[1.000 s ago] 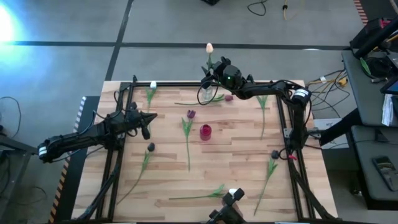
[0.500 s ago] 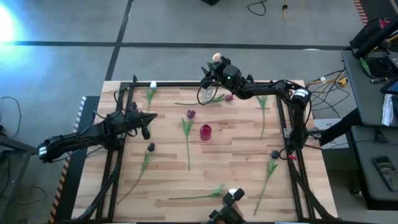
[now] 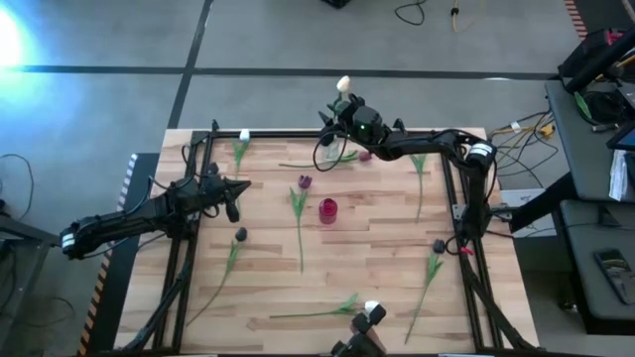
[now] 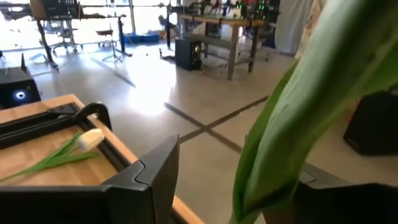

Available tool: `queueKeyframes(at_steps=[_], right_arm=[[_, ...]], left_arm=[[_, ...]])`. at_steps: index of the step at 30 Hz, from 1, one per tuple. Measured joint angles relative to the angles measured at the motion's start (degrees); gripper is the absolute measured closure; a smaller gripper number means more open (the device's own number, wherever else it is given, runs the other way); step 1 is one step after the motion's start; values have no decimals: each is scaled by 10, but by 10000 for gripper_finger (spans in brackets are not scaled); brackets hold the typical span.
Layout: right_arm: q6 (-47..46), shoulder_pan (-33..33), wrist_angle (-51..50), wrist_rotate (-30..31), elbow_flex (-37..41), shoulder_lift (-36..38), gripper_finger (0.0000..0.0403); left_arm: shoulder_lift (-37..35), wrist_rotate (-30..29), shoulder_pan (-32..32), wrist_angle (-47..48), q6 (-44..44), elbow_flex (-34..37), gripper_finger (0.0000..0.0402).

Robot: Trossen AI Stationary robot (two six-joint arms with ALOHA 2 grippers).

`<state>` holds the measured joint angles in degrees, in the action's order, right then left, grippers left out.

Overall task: Sort flowers into vase by color
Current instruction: Put the left pink flower into the transparent vase

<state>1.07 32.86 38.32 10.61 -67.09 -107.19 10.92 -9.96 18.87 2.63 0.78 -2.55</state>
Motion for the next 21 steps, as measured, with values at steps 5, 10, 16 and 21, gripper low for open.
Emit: queueKeyframes(at_steps=[5, 10, 16, 21], right_arm=[[-15, 0, -60, 1, 0, 27, 229], [-15, 0, -105, 1, 0, 59, 229], [-33, 0, -171, 1, 0, 95, 206], [-37, 0, -217, 14, 0, 119, 168]], left_arm=[[0, 0, 0, 0, 0, 0, 402], [0, 0, 0, 0, 0, 0, 402], [0, 0, 0, 0, 0, 0, 402], [0, 0, 0, 0, 0, 0, 402]])
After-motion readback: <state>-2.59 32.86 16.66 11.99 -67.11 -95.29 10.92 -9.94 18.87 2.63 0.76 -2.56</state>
